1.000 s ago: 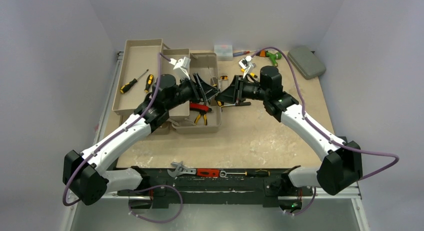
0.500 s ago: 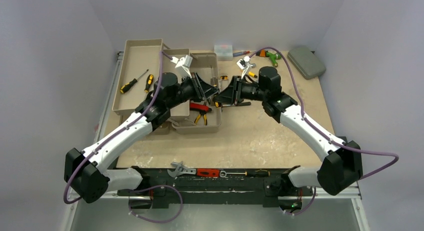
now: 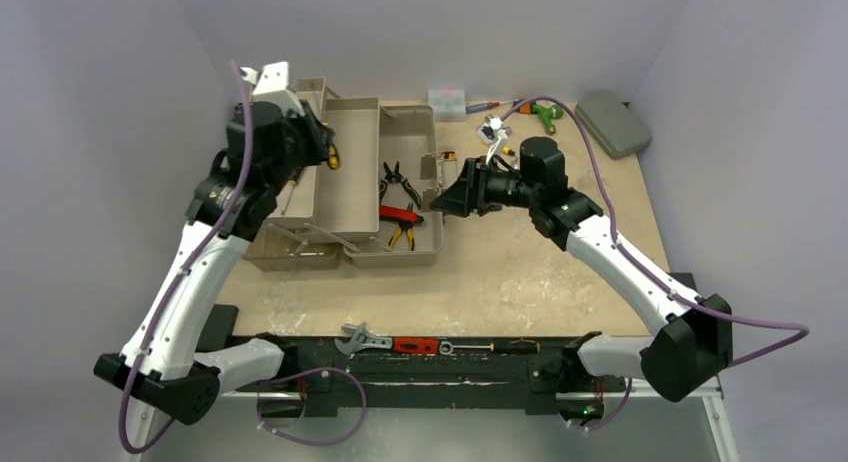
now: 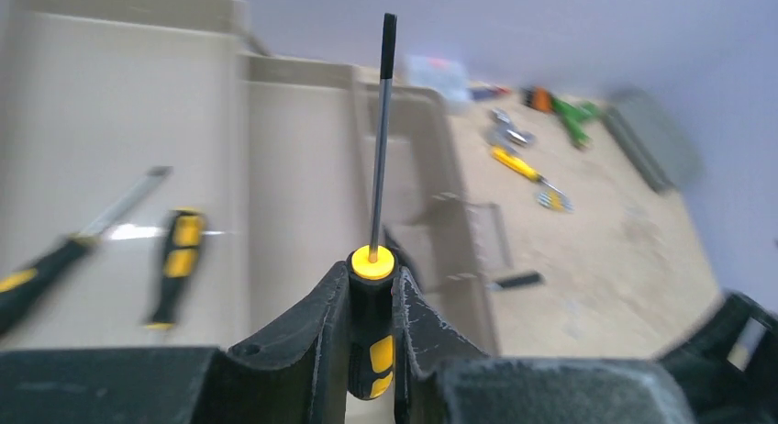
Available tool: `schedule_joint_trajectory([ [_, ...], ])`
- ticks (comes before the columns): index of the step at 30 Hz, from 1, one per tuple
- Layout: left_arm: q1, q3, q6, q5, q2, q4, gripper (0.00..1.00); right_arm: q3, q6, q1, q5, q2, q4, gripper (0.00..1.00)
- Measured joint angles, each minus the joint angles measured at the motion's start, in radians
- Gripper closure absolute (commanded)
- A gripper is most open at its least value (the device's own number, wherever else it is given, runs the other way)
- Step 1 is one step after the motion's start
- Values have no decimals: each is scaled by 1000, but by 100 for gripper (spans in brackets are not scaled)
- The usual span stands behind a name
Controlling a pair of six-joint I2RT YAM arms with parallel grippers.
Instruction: Pack the tool kit
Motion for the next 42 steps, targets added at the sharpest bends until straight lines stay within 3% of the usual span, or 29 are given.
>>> schedule_joint_trajectory([
  [8,82,56,199,-386,-63,-216,100,3,-47,0,102,0,-105,47],
  [16,88,116,261,-597,170,-385,100,10,-68,0,199,0,-172,44],
  [21,97,145,257,-608,310,-478,86,24,-90,0,333,0,-249,40],
  [23,106,162,249,-595,340,-503,57,27,-93,0,424,0,-285,37],
  [25,116,181,242,-575,360,-527,34,29,-87,-1,505,0,-318,12],
  [26,121,195,229,-562,368,-541,31,31,-78,-2,566,0,-342,5],
  [28,124,219,208,-541,373,-563,29,38,-58,-6,652,2,-378,1],
  [34,126,232,174,-439,330,-570,15,74,30,-43,859,32,-454,3],
  [38,121,175,161,-335,225,-539,1,172,138,-94,958,146,-556,4],
  [42,119,126,163,-209,93,-507,0,271,188,-139,995,283,-651,6],
])
